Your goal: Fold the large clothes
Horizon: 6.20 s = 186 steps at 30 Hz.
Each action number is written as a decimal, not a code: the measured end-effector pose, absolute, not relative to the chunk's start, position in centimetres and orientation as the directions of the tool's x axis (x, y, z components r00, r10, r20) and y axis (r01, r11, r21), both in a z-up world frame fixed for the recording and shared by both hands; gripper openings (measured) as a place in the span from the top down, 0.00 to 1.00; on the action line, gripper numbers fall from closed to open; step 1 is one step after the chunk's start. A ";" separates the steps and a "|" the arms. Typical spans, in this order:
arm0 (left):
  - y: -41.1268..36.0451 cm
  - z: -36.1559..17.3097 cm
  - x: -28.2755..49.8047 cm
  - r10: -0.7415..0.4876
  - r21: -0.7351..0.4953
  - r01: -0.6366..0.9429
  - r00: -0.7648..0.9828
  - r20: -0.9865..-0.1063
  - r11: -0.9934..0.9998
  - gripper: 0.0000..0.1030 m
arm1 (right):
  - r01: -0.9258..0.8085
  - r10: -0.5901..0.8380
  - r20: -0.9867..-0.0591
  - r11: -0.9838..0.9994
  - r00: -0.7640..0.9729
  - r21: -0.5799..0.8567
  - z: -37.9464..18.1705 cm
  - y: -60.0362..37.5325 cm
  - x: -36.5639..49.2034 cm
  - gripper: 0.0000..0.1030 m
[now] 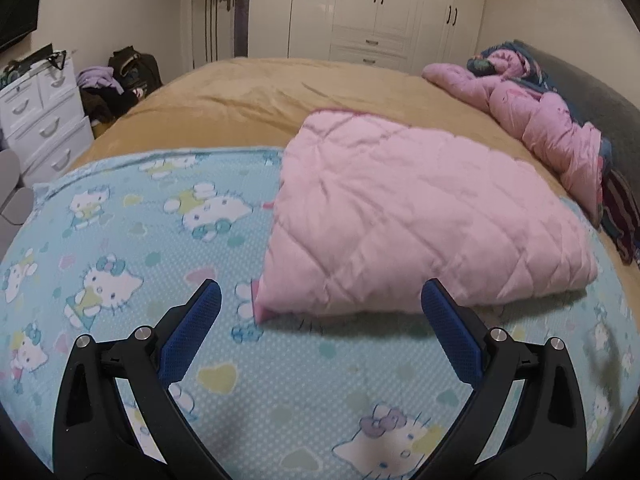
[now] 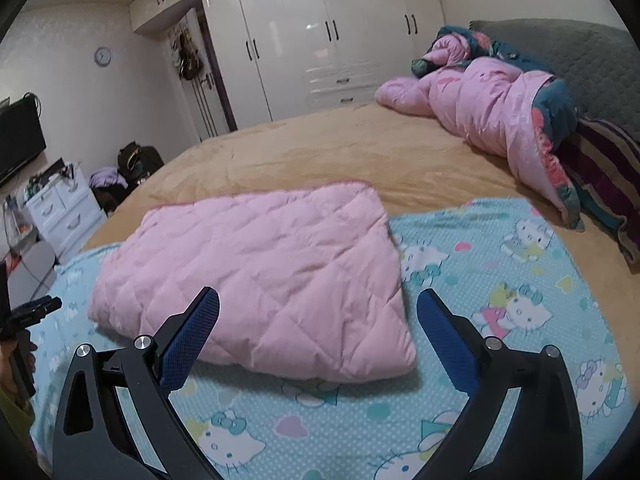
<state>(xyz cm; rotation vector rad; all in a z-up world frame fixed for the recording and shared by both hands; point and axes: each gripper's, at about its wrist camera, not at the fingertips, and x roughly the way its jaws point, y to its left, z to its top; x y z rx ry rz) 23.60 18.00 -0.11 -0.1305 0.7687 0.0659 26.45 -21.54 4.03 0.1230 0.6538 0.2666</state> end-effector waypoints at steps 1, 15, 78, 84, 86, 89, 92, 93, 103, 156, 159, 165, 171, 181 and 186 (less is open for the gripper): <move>18.1 -0.4 23.4 0.008 -0.096 -0.106 0.713 -0.701 0.990 0.09 | -0.208 0.284 -0.589 0.958 0.757 0.196 3.7 -21.5 26.5 0.04; 20.1 -3.4 25.4 -0.085 -0.215 -0.120 0.657 -0.749 0.969 0.09 | -0.131 0.262 -0.672 0.962 0.692 0.240 -2.0 -21.7 27.6 0.04; 19.0 -5.7 38.0 -0.240 -0.350 -0.082 0.583 -0.776 0.933 0.68 | -0.051 0.443 -0.765 0.877 0.467 0.477 -7.1 -21.9 40.4 0.66; 19.0 -4.0 37.5 -0.238 -0.347 -0.068 0.604 -0.761 0.936 0.72 | -0.076 0.481 -0.717 0.852 0.505 0.518 -4.7 -21.6 39.4 0.71; 19.0 -2.9 36.8 -0.231 -0.340 -0.059 0.624 -0.746 0.939 0.73 | -0.090 0.509 -0.691 0.833 0.513 0.546 -3.7 -21.6 38.9 0.72; 19.1 -1.3 35.1 -0.233 -0.340 -0.040 0.653 -0.720 0.939 0.75 | -0.123 0.547 -0.652 0.807 0.525 0.578 -1.9 -21.6 37.6 0.72; 18.7 0.3 33.9 -0.247 -0.344 -0.016 0.665 -0.705 0.939 0.75 | -0.164 0.566 -0.631 0.799 0.530 0.578 -0.2 -21.5 36.1 0.72; 18.7 0.7 33.0 -0.254 -0.346 -0.005 0.669 -0.699 0.938 0.75 | -0.176 0.573 -0.625 0.796 0.530 0.580 0.2 -21.3 35.6 0.72; 19.4 0.0 25.2 -0.250 -0.323 0.012 0.661 -0.708 0.946 0.81 | -0.247 0.614 -0.606 0.777 0.506 0.580 1.4 -20.7 28.6 0.72; 21.1 -4.0 21.4 -0.133 -0.231 -0.089 0.598 -0.790 0.969 0.54 | -0.040 0.282 -0.802 0.951 0.527 0.308 -2.2 -20.4 22.5 0.05; 21.0 -3.4 20.8 -0.109 -0.210 -0.098 0.608 -0.786 0.973 0.31 | -0.042 0.218 -0.792 0.971 0.571 0.237 -0.7 -19.9 21.6 0.04; 20.9 -0.1 19.2 -0.062 -0.179 -0.108 0.670 -0.740 0.978 0.09 | -0.068 0.191 -0.723 0.978 0.664 0.196 2.7 -19.8 19.3 0.04; 19.9 3.6 17.4 -0.057 -0.174 -0.090 0.718 -0.693 0.981 0.09 | -0.124 0.243 -0.666 0.967 0.705 0.222 6.1 -18.6 16.2 0.04; 16.2 7.7 12.4 -0.065 -0.131 -0.022 0.775 -0.629 0.991 0.09 | -0.215 0.293 -0.572 0.956 0.766 0.200 10.5 -15.1 9.7 0.04; 14.8 8.5 9.2 -0.065 -0.116 -0.004 0.810 -0.583 0.993 0.09 | -0.245 0.297 -0.548 0.955 0.782 0.168 10.6 -13.5 6.7 0.04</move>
